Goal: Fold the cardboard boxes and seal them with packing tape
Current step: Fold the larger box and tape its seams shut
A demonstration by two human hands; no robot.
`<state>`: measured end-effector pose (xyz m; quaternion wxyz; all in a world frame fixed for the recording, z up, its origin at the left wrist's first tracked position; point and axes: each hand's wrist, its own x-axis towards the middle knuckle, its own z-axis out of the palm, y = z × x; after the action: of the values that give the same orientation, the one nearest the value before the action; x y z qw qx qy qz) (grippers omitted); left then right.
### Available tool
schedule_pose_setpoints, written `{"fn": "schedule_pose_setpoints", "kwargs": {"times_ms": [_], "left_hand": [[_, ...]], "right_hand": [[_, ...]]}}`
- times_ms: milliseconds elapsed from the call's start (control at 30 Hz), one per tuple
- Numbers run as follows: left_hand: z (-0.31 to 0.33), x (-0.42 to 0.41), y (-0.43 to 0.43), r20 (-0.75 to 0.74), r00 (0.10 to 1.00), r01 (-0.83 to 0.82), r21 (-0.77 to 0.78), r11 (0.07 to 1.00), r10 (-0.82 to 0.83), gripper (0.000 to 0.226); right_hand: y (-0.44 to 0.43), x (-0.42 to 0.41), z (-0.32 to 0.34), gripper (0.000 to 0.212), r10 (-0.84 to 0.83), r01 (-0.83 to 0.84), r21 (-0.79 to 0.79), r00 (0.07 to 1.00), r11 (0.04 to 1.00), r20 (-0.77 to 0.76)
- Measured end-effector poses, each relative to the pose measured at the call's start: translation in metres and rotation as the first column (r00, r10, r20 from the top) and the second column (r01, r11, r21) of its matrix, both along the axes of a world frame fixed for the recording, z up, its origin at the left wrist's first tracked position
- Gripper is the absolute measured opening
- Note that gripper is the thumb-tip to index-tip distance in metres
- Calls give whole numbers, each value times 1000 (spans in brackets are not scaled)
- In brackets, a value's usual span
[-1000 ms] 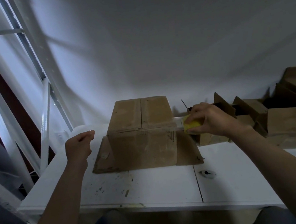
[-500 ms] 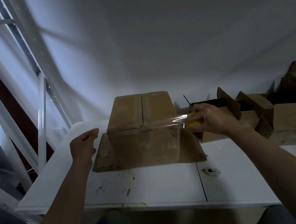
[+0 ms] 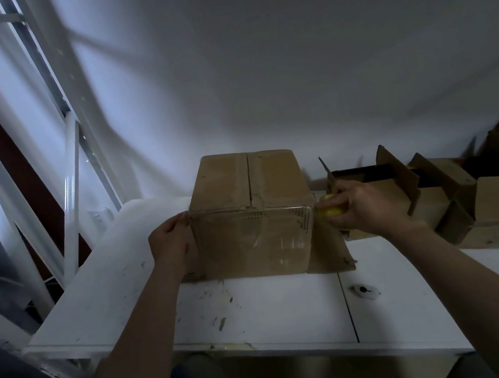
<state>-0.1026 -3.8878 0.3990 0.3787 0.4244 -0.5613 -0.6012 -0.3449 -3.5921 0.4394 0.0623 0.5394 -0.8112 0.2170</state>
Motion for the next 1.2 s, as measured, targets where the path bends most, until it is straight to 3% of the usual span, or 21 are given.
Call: {"fn": "schedule_pose_setpoints", "kwargs": {"times_ms": [133, 333, 500, 733, 867, 933, 967, 1033, 1100, 1167, 1200], "left_hand": [[-5, -2, 3, -42, 999, 28, 87, 996, -24, 23], [-3, 11, 1, -17, 995, 95, 56, 994, -94, 28], [4, 42, 3, -48, 985, 171, 65, 983, -168, 18], [-3, 61, 2, 163, 971, 200, -142, 969, -177, 16], [2, 56, 4, 203, 949, 261, -69, 963, -243, 32], [3, 57, 1, 206, 954, 214, 47, 976, -219, 41], [3, 58, 1, 218, 963, 155, 23, 988, -157, 45], [5, 61, 4, 231, 970, -20, -229, 973, 75, 37], [7, 64, 11, 110, 967, -177, -362, 915, 230, 25], [8, 62, 20, 2, 987, -153, -241, 958, 158, 41], [6, 60, 23, 23, 994, -101, -183, 978, 107, 52]], "right_hand": [[-4, 0, -9, 39, 36, -35, -60, 999, 998, 15], [1, 5, -17, 41, 84, -80, -122, 996, 989, 28], [4, 14, -13, 44, 220, -209, -178, 974, 962, 45], [-6, 28, -25, 37, 226, -200, -254, 971, 946, 76], [-7, 33, -26, 38, 189, -166, -256, 980, 952, 68], [-7, 34, -25, 38, 188, -163, -259, 979, 952, 73], [-8, 35, -25, 38, 188, -163, -261, 979, 952, 74], [-9, 35, -25, 40, 172, -147, -262, 983, 954, 72], [-8, 37, -28, 41, 153, -131, -265, 986, 955, 65], [-6, 39, -30, 42, 130, -111, -266, 990, 958, 54], [-6, 40, -32, 42, 118, -100, -267, 992, 959, 53]]}}
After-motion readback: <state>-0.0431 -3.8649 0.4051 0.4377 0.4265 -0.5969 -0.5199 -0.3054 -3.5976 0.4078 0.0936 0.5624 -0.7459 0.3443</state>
